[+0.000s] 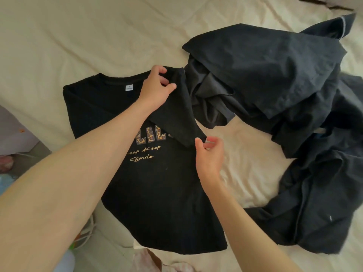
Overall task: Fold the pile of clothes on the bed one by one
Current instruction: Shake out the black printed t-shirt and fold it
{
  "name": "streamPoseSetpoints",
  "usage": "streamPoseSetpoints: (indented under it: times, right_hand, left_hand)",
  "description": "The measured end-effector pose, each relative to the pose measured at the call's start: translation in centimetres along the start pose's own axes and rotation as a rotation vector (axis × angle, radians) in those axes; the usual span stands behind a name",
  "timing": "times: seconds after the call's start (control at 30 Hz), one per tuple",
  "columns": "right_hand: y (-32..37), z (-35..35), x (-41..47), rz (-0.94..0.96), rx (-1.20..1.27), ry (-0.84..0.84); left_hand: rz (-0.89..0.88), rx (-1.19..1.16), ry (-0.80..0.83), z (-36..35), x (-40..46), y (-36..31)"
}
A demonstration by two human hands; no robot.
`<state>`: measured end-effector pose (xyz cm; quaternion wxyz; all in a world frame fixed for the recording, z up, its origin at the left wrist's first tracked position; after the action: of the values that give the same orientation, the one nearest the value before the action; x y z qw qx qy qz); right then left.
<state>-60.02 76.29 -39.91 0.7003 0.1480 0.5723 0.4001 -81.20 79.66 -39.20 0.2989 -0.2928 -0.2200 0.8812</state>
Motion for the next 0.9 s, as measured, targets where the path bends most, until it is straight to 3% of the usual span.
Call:
streamPoseSetpoints:
  times: [0.1, 0.17, 0.23, 0.3, 0.43, 0.53, 0.6, 0.73, 0.8, 0.9]
  right_hand:
    - [1.4, -0.2, -1.2, 0.654, -0.385, 0.011]
    - [1.1, -1.5, -1.3, 0.901, -0.712, 0.175]
    - [0.0, -2.5, -0.4, 0.859, -1.037, 0.357]
    - [-1.2, -2.5, 0.3, 0.803, -1.176, 0.420]
    - [-3.2, -0.8, -1.5, 0.813, -1.138, 0.358]
    - [-5.4, 0.4, -4.1, 0.711, -1.042, 0.360]
    - [-6.0, 1.1, -5.0, 0.599, -0.863, 0.266]
    - [-6.0, 2.7, -4.9, 0.403, -0.598, -0.022]
    - [-6.7, 3.6, -4.5, 0.292, -0.543, -0.074]
    - [-8.4, 5.3, -4.1, 0.195, -0.609, -0.039]
  left_hand:
    - [-0.112, 0.315, -0.023, 0.4, -1.7, 1.6]
    - [-0.130, 0.393, -0.029, 0.8, -2.7, 2.6]
    - [-0.130, 0.360, -0.078, 1.3, -3.9, 3.3]
    - [-0.148, 0.275, -0.157, 2.1, -5.9, 4.0]
    - [-0.104, 0.206, -0.323, 3.9, -11.9, 8.4]
    - [0.143, 0.075, -0.430, 6.0, -15.6, 13.5]
    - [0.294, 0.008, -0.449, 7.3, -16.8, 16.8]
    - [0.462, -0.220, -0.219, 7.2, -16.9, 21.3]
    - [0.503, -0.306, -0.086, 5.9, -16.9, 22.3]
    - [0.547, -0.347, -0.038, 4.2, -17.9, 23.2]
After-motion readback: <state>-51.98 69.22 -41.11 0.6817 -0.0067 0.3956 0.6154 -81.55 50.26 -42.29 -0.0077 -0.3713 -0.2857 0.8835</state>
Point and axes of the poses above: each hand's wrist, its own x-axis towards the middle knuckle, its own z-axis out of the back of the hand, y = z × x, the point moved 3 cm from there along x, towards the middle knuckle, and after that the axes turned 9 degrees about x, right-handed, at the moved point
